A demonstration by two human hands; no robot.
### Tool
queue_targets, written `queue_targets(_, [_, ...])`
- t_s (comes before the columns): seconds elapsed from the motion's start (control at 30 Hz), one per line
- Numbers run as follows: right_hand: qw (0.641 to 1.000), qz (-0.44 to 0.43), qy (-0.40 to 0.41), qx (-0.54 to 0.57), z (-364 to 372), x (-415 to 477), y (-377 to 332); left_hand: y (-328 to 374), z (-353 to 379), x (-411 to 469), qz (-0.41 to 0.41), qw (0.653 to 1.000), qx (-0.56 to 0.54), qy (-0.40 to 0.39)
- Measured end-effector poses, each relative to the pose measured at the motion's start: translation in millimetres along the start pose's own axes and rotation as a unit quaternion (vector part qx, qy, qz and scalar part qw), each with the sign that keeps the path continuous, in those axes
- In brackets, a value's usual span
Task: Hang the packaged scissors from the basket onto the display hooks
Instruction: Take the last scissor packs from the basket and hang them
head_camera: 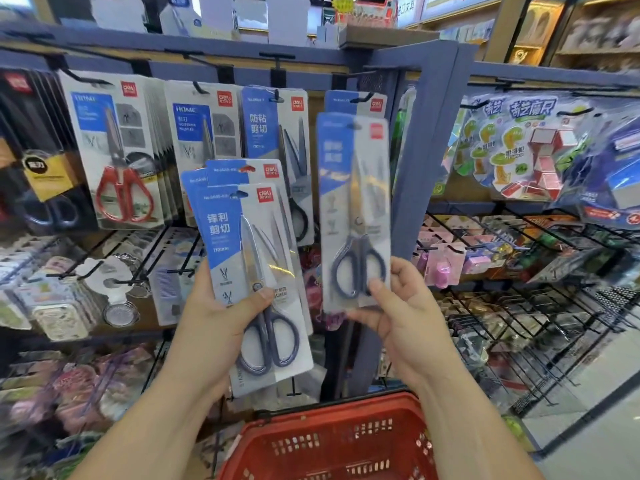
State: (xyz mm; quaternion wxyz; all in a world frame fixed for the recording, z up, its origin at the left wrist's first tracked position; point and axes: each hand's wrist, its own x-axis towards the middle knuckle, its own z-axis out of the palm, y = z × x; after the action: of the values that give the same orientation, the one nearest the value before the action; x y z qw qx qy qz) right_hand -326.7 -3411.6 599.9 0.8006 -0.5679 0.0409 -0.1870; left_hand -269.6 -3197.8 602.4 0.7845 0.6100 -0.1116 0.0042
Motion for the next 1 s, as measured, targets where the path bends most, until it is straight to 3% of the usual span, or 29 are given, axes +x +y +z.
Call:
queue_targets(0.2, [0.995,-0.058,0.083,-0.024,13,45,-15,4,1,2,0.000,1.000,-0.014,0.004])
queue_targets(0.7, [0.962,-0.065,0.207,-0.164,33,96,-1,6,1,-2,0.002,0.999,-0.031,-0.010])
queue_targets(0.9, [0.972,0.049,0.162,-0.160,37,74,1,4,4,-7,-0.004,0.999,-0.035,-0.009])
queue_targets(1.0, [0.979,0.040,0.103,-0.170,42,32,2,1,5,-10,-0.011,0.999,-0.050,-0.011])
